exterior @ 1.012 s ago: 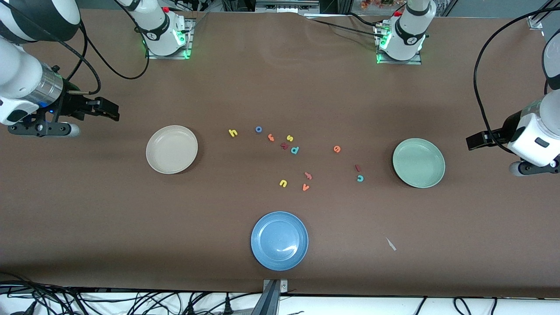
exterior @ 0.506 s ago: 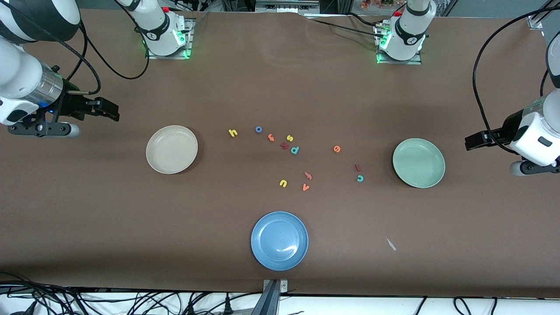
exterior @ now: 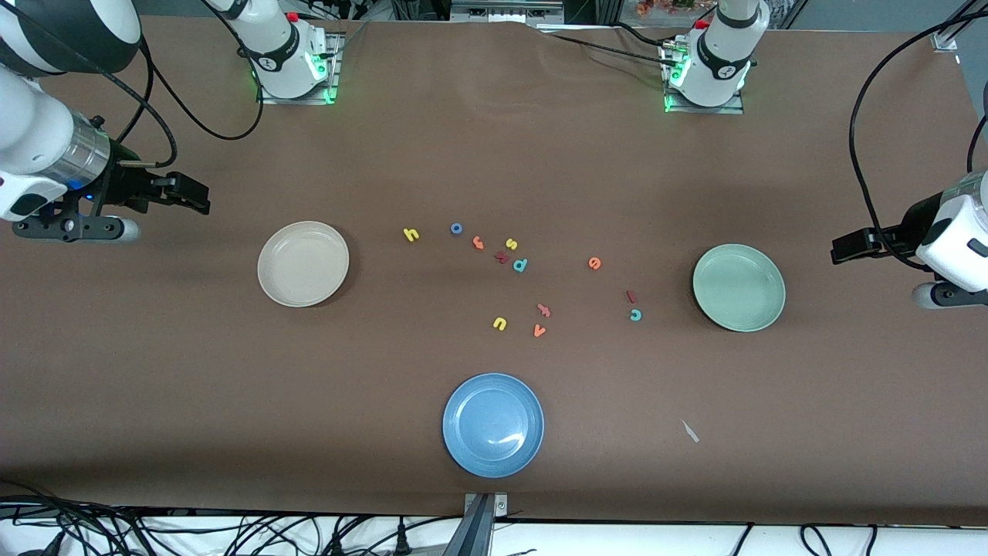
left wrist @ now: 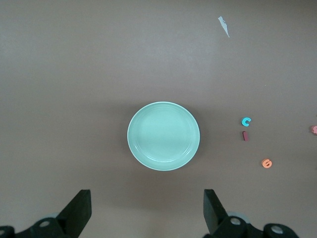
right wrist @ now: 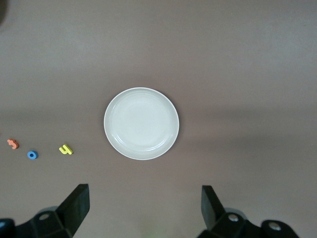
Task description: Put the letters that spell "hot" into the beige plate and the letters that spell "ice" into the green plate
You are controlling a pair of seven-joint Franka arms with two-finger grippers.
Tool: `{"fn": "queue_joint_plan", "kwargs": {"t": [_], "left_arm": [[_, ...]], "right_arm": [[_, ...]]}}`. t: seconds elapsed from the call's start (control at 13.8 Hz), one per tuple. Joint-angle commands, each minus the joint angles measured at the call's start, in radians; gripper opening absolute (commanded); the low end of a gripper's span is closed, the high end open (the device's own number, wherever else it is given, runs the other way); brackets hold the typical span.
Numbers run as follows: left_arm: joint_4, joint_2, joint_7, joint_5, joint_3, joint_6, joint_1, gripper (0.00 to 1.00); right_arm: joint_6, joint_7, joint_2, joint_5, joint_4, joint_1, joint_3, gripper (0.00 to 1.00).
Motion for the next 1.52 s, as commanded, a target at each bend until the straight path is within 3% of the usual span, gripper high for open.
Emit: {"fn": "queue_joint_plan", "kwargs": {"t": [0.0, 1.45], "left_arm": [[-0.023, -0.023, 0.023, -0.027, 0.004, 0.005, 0.005, 1.00], [-0.023, -0.015, 0.024, -0.027, 0.002, 0.005, 0.000, 0.99]], "right_arm": [[-0.009, 0.012, 0.007, -0.020, 0.019, 0.000, 0.001, 1.00], [-0.026, -0.033, -0.001, -0.017, 0.024, 0.002, 0.004, 1.00]]}}
